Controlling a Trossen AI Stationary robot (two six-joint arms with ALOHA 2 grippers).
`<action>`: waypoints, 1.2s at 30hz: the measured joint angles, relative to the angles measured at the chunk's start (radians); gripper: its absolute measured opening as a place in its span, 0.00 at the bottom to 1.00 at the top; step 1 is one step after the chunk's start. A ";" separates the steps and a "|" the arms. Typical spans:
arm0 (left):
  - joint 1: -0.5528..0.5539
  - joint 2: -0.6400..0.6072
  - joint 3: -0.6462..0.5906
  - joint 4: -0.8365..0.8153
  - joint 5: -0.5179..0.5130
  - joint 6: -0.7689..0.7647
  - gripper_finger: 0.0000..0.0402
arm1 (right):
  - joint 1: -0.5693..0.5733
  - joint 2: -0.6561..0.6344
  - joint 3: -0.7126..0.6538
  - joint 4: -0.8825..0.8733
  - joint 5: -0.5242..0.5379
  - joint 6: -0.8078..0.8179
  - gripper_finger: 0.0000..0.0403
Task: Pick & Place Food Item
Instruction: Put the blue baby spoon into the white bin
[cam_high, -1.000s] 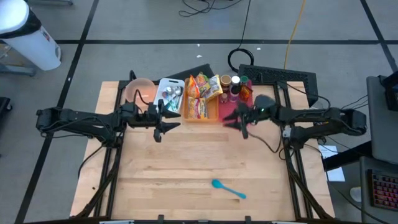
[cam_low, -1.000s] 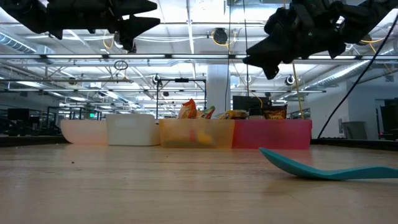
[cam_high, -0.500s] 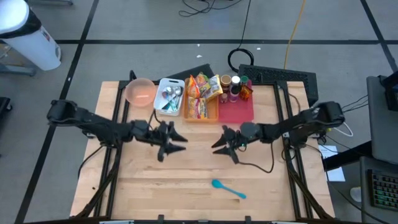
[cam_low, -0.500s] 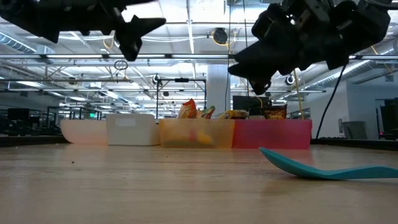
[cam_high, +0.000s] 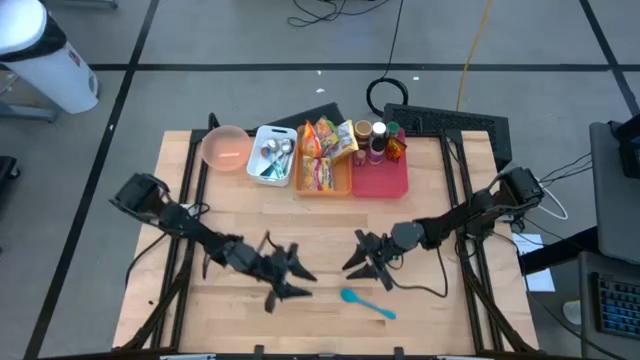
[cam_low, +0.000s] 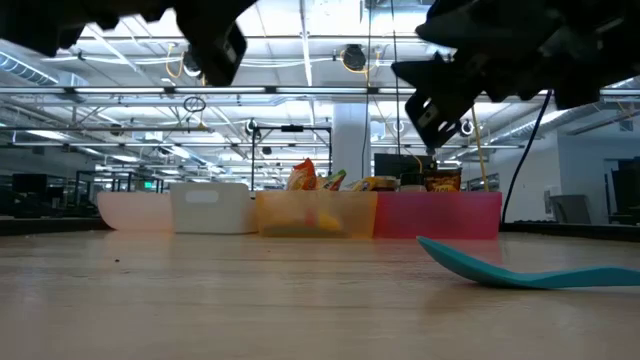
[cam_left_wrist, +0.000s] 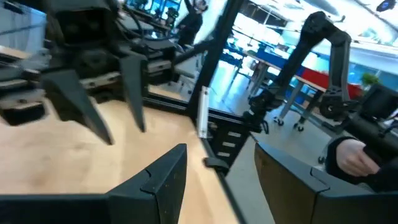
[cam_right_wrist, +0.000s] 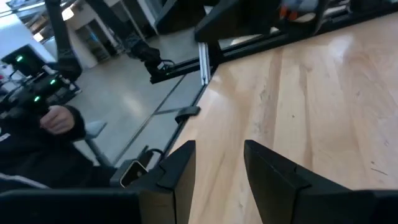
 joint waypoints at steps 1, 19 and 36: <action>-0.013 0.027 0.030 -0.008 -0.009 0.000 0.49 | 0.022 0.000 0.000 0.003 0.026 0.000 0.32; -0.007 0.407 0.457 -0.432 -0.079 -0.459 0.49 | 0.224 -0.003 0.001 -0.177 0.290 -0.033 0.32; 0.015 0.419 0.469 -0.678 -0.197 -0.582 0.49 | 0.223 -0.020 0.001 -0.311 0.398 -0.027 0.32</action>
